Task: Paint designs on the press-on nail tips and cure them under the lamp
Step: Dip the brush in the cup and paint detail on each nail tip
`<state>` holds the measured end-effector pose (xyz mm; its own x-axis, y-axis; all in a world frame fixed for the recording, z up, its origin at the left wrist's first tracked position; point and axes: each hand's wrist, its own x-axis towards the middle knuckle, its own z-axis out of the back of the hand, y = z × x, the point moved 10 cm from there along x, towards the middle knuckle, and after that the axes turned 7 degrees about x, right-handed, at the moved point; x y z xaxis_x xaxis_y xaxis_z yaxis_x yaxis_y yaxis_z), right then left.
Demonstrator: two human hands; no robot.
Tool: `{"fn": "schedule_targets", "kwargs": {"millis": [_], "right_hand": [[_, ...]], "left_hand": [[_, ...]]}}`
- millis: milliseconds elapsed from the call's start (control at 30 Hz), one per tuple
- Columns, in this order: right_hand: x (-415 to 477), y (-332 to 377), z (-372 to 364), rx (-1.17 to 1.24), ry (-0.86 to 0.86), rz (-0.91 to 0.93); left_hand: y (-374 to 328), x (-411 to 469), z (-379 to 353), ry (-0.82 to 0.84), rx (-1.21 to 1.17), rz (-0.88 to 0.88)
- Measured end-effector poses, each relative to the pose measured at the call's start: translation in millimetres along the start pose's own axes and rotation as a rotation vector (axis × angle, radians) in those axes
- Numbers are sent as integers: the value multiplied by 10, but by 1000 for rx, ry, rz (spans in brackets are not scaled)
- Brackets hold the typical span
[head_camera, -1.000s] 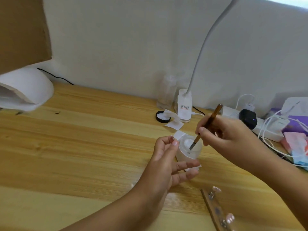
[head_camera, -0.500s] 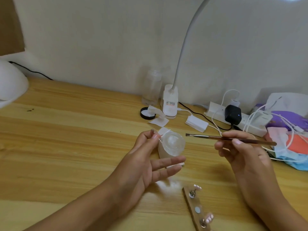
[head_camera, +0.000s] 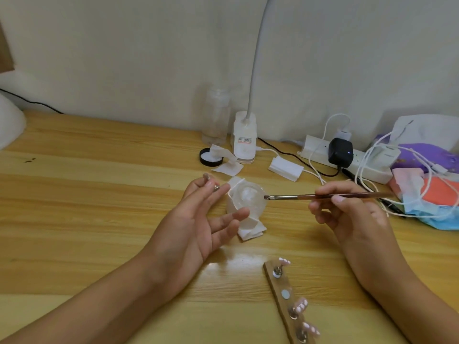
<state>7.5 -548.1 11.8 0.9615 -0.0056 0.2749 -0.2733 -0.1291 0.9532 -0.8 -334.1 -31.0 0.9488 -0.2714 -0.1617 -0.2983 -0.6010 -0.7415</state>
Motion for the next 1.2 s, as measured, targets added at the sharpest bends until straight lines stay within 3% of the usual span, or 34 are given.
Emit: {"fn": "schedule_targets", "kwargs": {"millis": [200, 367, 500, 800, 1200], "right_hand": [[14, -60, 72, 8, -27, -28], [-4, -62, 154, 30, -88, -16], [-9, -22, 142, 50, -120, -11], [3, -28, 60, -85, -138, -9], [19, -21, 173, -87, -185, -36]], "left_hand": [[-52, -32, 55, -72, 90, -84], [-85, -138, 27, -63, 427, -207], [3, -162, -44, -26, 621, -178], [46, -183, -148, 46, 752, -181], [33, -185, -204, 73, 758, -178]]}}
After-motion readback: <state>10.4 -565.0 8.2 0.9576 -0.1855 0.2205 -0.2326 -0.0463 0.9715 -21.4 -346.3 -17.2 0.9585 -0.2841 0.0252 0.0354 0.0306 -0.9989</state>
